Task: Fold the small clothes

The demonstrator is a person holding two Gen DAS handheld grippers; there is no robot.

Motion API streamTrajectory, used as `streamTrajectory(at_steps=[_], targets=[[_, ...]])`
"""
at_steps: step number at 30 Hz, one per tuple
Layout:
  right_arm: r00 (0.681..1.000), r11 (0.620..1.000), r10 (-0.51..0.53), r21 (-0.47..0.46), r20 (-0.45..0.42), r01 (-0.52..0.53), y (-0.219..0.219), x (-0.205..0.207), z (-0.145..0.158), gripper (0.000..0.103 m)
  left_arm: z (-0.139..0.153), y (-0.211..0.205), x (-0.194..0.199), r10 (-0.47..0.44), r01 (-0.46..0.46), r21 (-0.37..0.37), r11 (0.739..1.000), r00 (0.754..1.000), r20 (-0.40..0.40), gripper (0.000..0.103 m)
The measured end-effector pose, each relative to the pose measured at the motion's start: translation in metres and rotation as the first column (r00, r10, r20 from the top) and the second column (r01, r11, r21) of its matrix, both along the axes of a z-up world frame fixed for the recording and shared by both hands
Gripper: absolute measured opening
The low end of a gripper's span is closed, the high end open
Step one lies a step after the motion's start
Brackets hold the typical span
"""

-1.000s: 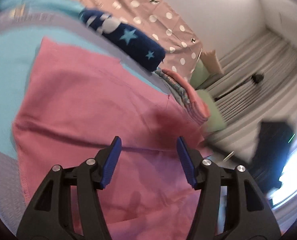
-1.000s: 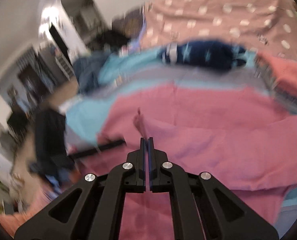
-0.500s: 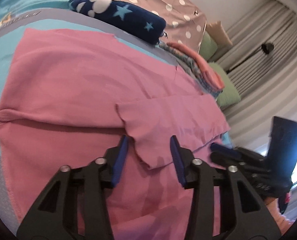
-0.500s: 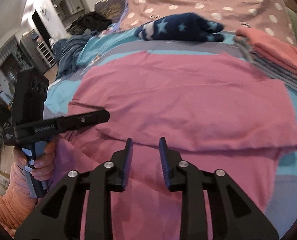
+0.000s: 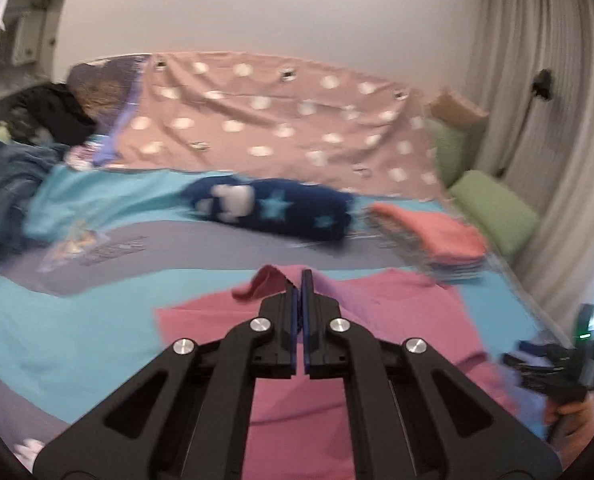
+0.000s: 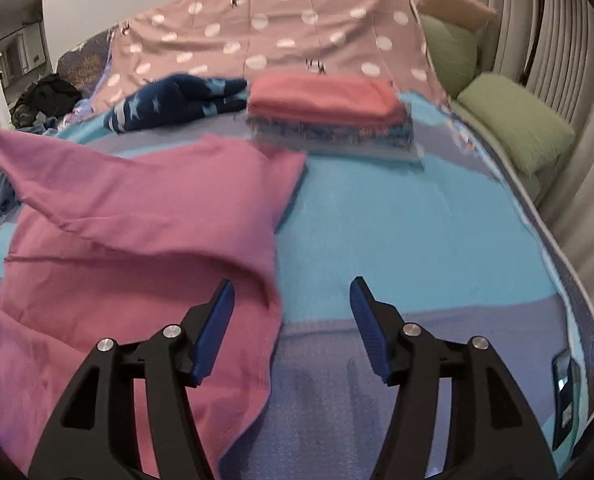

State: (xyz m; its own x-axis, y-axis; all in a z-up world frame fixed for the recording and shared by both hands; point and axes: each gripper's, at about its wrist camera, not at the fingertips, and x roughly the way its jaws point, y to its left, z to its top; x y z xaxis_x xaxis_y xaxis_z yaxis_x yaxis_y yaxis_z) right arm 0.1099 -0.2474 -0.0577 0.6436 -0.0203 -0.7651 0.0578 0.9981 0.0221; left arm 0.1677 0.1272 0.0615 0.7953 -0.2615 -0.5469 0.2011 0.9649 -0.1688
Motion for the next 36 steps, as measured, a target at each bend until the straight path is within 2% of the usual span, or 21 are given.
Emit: streamTrajectory(at_steps=[4, 6, 7, 9, 10, 14, 18, 20, 21, 22, 24, 25, 29, 32, 34, 36], targets=[[0.999, 1.000, 0.031, -0.002, -0.041, -0.031, 0.006, 0.006, -0.016, 0.061, -0.044, 0.021, 0.018, 0.029, -0.027, 0.021, 0.999, 0.993, -0.117, 0.002], [0.998, 0.999, 0.049, -0.009, -0.047, -0.049, 0.013, 0.009, -0.017, 0.061, -0.066, 0.024, 0.024, 0.065, -0.054, 0.074, 0.996, 0.985, -0.161, 0.005], [0.997, 0.998, 0.056, -0.015, -0.045, -0.057, 0.016, 0.010, -0.016, 0.061, -0.078, 0.026, 0.026, 0.091, -0.073, 0.104, 0.992, 0.979, -0.182, 0.010], [0.997, 0.997, 0.069, -0.037, -0.039, -0.071, 0.022, 0.012, -0.015, 0.061, -0.092, 0.033, 0.029, 0.124, -0.098, 0.129, 0.987, 0.970, -0.207, 0.039], [0.996, 0.996, 0.074, -0.045, -0.040, -0.076, 0.024, 0.011, -0.015, 0.061, -0.097, 0.039, 0.026, 0.144, -0.118, 0.135, 0.984, 0.968, -0.206, 0.042], [0.994, 0.993, 0.093, -0.067, -0.061, -0.097, 0.028, 0.014, -0.024, 0.061, -0.104, 0.056, 0.019, 0.170, -0.145, 0.129, 0.981, 0.961, -0.219, 0.048], [0.996, 0.993, 0.081, -0.079, -0.046, -0.084, 0.030, 0.021, -0.029, 0.061, -0.118, 0.052, 0.018, 0.180, -0.137, 0.179, 0.974, 0.951, -0.251, 0.054], [0.999, 0.996, 0.037, -0.079, -0.024, -0.039, 0.025, 0.025, -0.029, 0.061, -0.129, 0.044, 0.017, 0.181, -0.123, 0.216, 0.969, 0.945, -0.273, 0.056], [1.000, 0.997, -0.025, -0.078, -0.013, 0.024, 0.016, 0.027, -0.030, 0.061, -0.132, 0.040, 0.017, 0.181, -0.117, 0.229, 0.966, 0.943, -0.279, 0.057], [0.996, 0.994, -0.093, -0.062, -0.018, 0.092, 0.004, 0.028, -0.031, 0.061, -0.135, 0.037, 0.017, 0.179, -0.111, 0.242, 0.964, 0.944, -0.278, 0.058], [0.986, 0.976, -0.149, 0.147, -0.072, 0.158, -0.029, 0.029, -0.041, 0.060, -0.136, 0.031, 0.011, 0.176, -0.109, 0.259, 0.960, 0.951, -0.255, 0.063], [0.986, 0.970, -0.149, 0.183, -0.069, 0.159, -0.035, 0.027, -0.041, 0.060, -0.135, 0.030, 0.010, 0.173, -0.106, 0.259, 0.960, 0.952, -0.252, 0.064], [0.990, 0.988, -0.130, 0.083, -0.049, 0.134, -0.023, 0.024, -0.038, 0.060, -0.135, 0.035, 0.007, 0.178, -0.119, 0.224, 0.967, 0.947, -0.266, 0.067], [0.991, 0.988, -0.128, 0.085, -0.039, 0.131, -0.022, 0.024, -0.037, 0.061, -0.136, 0.040, 0.006, 0.182, -0.130, 0.193, 0.973, 0.942, -0.282, 0.068], [0.996, 0.996, -0.081, 0.042, -0.025, 0.082, -0.012, 0.025, -0.036, 0.063, -0.137, 0.042, 0.007, 0.184, -0.136, 0.177, 0.975, 0.939, -0.291, 0.069], [1.000, 0.998, 0.001, -0.063, -0.028, -0.003, 0.010, 0.028, -0.036, 0.063, -0.137, 0.042, 0.009, 0.191, -0.145, 0.169, 0.975, 0.935, -0.298, 0.069]])
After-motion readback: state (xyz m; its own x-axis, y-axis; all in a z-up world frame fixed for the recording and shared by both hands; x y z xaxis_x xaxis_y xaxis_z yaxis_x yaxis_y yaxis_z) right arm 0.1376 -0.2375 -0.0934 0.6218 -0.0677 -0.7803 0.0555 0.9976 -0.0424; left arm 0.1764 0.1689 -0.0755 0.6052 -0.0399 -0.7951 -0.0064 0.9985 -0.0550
